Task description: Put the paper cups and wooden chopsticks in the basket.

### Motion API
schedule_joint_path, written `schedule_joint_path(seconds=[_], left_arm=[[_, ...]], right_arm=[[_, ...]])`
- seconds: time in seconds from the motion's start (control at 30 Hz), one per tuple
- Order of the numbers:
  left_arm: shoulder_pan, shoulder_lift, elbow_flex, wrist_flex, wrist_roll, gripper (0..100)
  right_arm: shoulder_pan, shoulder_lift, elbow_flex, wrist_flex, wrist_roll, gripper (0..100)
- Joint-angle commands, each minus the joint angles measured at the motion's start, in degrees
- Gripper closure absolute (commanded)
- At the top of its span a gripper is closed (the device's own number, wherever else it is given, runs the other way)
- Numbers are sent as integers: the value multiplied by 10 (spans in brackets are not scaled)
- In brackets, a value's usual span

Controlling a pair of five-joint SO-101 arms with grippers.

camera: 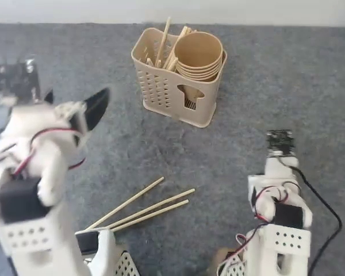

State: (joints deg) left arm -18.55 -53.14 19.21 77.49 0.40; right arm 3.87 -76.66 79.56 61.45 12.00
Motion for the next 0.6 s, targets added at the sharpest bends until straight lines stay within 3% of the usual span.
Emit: schedule_joint_path(seconds=[0.0, 0.2, 0.4, 0.57], left_arm=[[-61, -24, -24, 35, -33, 639], [-207, -20, 29, 21, -69, 639], [-348, -20, 136, -91, -69, 639], [-433, -19, 210, -175, -69, 639]], right_arm=[[-65, -7, -69, 25, 33, 990], [-162, -5, -161, 95, 64, 987], [-291, -4, -210, 134, 79, 981], [-376, 29, -214, 130, 78, 897]])
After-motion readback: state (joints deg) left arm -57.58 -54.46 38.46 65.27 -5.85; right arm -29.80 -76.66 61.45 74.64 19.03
